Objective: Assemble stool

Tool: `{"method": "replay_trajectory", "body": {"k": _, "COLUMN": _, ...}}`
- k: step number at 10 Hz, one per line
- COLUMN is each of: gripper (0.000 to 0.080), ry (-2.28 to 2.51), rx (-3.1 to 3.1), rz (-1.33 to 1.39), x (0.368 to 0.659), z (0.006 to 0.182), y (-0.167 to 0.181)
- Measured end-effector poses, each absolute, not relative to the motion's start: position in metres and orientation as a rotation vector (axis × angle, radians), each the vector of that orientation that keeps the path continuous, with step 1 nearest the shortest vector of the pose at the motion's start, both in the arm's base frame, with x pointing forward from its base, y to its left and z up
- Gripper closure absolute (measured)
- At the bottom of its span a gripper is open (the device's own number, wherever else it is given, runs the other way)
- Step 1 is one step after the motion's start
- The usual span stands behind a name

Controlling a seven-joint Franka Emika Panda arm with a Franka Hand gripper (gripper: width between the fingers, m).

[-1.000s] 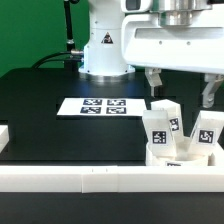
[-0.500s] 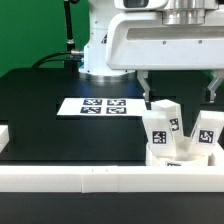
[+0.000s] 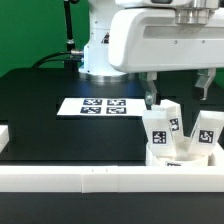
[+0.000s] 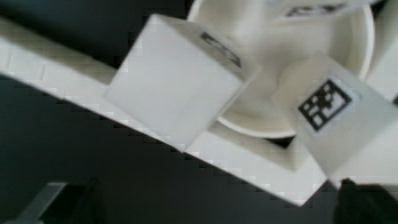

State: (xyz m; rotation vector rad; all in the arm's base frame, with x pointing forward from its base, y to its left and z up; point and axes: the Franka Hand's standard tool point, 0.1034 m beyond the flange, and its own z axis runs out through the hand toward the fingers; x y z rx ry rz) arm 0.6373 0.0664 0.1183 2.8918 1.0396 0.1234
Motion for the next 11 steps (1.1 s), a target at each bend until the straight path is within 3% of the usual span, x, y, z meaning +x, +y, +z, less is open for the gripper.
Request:
{"method": "replay_trajectory", "body": {"k": 5, "gripper": 0.0151, "ry": 1.606, "rx": 2.554, "rz": 0.048, "x": 0.639, "z": 0.118, "y": 0.054}}
{"method": "replay_trajectory", "body": {"k": 7, "gripper": 0.0151, "ry": 1.916, "rx": 2.305, "rz": -0.02, "x": 0.638, "z": 0.11, "y": 0.048}}
{"method": "replay_trajectory", "body": {"k": 11, "gripper": 0.0151, "ry": 1.975, "rx": 2.246, "rz": -0.059, "x": 0.645, "z": 0.099, "y": 0.047}}
